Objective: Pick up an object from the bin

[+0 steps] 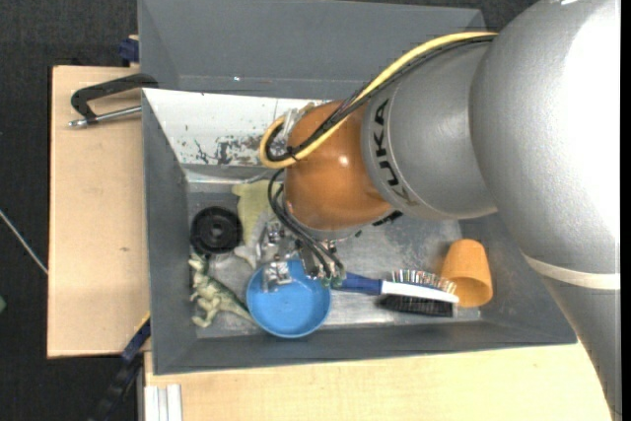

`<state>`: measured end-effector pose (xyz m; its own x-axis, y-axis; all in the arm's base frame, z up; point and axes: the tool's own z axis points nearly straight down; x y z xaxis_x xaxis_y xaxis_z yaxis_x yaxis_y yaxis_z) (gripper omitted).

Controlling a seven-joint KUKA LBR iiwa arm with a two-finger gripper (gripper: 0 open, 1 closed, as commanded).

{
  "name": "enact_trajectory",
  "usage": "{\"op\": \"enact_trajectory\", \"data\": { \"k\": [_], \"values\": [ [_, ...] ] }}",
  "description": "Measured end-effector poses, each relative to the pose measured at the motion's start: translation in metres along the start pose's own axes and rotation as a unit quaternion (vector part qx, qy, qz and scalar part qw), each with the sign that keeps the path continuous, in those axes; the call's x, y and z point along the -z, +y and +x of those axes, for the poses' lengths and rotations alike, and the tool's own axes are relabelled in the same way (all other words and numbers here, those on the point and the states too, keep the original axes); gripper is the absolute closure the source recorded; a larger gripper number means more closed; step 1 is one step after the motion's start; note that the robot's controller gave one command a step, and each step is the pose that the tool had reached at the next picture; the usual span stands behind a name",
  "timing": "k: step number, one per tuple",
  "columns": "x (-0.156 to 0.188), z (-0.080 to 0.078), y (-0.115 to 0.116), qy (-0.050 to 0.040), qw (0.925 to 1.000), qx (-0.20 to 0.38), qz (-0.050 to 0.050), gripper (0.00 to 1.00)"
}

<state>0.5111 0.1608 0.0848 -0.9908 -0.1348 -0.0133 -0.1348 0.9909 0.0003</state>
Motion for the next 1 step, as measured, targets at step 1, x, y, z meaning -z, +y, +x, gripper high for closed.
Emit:
{"op": "enact_trajectory", "data": {
  "k": [1],
  "values": [
    [0.183,-0.0021,0.017,-0.0008,1.0,0.005,-0.002,1.0]
  ]
}}
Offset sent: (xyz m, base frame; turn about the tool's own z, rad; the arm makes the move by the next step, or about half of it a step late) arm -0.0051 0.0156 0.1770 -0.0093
